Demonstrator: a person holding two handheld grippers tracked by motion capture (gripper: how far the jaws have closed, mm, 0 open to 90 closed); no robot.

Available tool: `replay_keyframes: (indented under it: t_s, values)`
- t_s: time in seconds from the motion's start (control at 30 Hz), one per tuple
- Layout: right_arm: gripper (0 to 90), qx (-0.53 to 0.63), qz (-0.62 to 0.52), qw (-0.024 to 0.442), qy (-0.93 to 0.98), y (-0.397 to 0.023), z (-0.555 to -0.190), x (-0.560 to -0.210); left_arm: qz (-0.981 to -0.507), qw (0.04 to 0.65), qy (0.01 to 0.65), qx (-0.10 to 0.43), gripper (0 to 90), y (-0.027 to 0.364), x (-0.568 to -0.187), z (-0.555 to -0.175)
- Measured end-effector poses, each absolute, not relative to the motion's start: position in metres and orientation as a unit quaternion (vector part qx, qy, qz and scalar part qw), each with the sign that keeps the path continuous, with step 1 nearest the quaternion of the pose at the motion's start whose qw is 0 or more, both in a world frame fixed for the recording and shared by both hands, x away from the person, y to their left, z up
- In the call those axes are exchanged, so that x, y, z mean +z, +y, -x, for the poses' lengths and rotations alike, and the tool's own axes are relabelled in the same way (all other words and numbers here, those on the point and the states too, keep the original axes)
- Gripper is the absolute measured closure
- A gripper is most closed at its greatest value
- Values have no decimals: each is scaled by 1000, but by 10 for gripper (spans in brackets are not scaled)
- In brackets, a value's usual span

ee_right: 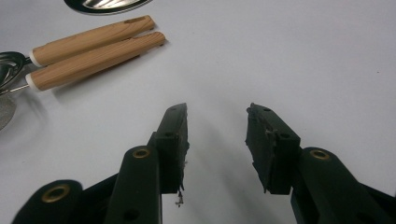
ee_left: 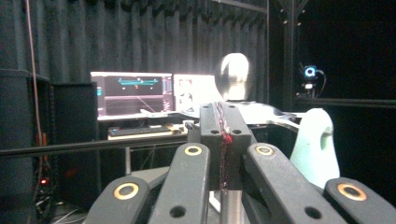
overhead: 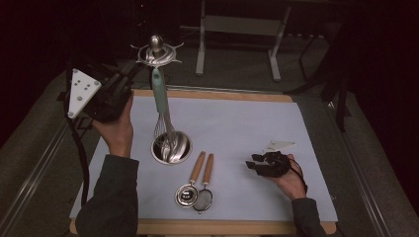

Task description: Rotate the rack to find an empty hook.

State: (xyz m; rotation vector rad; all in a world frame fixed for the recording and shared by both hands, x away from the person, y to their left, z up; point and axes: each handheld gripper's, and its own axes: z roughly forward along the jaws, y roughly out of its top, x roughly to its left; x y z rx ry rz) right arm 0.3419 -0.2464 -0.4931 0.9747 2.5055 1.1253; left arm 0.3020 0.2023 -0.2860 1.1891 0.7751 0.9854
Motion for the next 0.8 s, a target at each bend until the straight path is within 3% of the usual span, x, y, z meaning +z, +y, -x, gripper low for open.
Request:
replay_keyframes:
  t_s: [0.8]
  values:
    - [577,383,-335,111,854,-249,-343,-496,-535,619,379,433,900,217,-277,-333]
